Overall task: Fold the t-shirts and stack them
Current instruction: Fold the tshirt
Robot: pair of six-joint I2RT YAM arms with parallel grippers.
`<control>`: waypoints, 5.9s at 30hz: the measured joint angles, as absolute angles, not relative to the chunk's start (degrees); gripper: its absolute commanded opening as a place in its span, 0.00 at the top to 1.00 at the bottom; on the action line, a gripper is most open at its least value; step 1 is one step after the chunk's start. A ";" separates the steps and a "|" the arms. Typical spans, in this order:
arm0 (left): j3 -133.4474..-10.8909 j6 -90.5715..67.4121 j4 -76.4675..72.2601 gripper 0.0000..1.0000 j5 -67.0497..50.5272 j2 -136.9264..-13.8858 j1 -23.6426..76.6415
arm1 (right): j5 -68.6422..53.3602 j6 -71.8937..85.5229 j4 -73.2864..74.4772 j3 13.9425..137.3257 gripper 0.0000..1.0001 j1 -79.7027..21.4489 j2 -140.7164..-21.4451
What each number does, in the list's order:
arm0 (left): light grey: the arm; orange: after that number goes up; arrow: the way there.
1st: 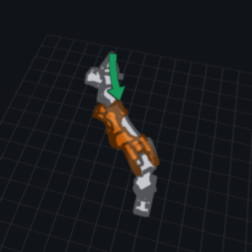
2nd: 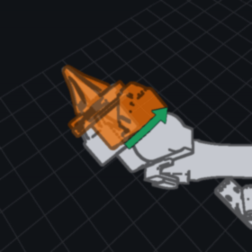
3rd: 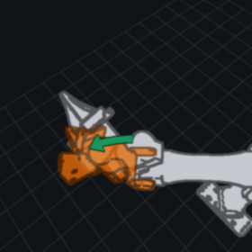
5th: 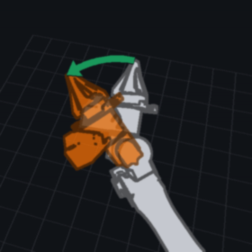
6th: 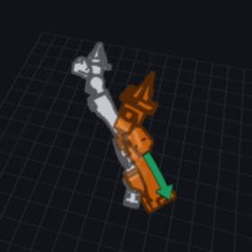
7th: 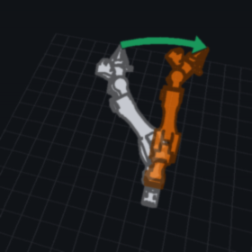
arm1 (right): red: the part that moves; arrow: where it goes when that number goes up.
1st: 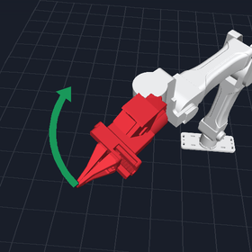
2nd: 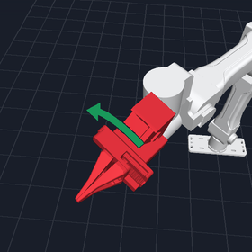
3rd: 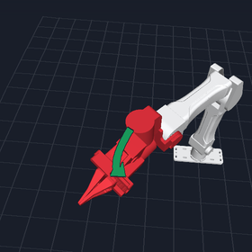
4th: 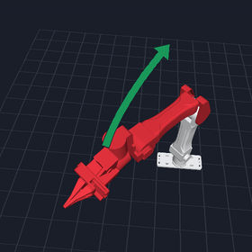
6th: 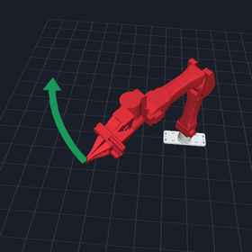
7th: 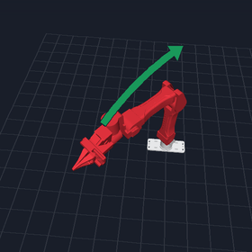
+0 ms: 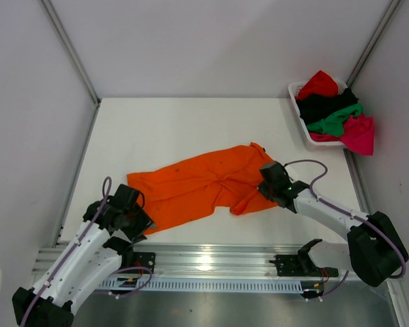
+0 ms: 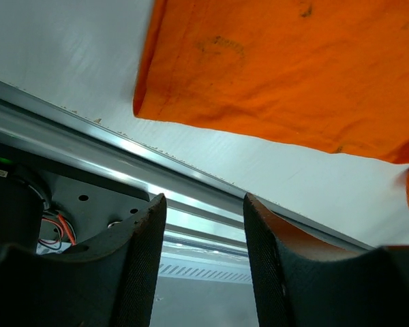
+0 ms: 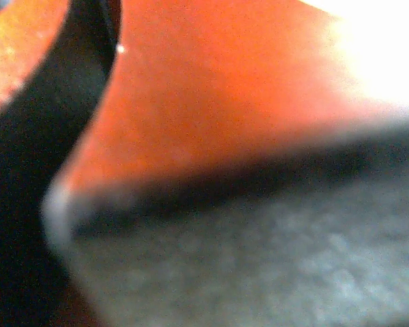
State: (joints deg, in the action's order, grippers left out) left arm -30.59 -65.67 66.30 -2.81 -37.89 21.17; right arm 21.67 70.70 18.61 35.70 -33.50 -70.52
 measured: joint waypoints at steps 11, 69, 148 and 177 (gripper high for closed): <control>-30.76 -74.26 67.88 0.48 4.34 -44.86 22.24 | 18.13 68.73 15.22 36.16 1.00 -27.73 -70.61; -23.66 -86.63 57.54 0.51 10.33 -47.79 26.57 | 11.14 67.00 14.85 35.48 1.00 -22.26 -65.87; -48.45 -72.75 56.38 0.99 33.95 -60.31 14.55 | 25.04 47.94 7.03 60.36 1.00 -17.10 -89.84; -63.00 -66.11 50.11 0.99 32.05 -86.32 12.12 | 25.04 43.18 5.34 70.83 1.00 -16.86 -104.20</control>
State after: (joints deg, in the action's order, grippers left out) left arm -63.00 -66.11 50.11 32.05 -86.32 12.12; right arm 25.04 43.18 5.34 70.83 -16.86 -104.20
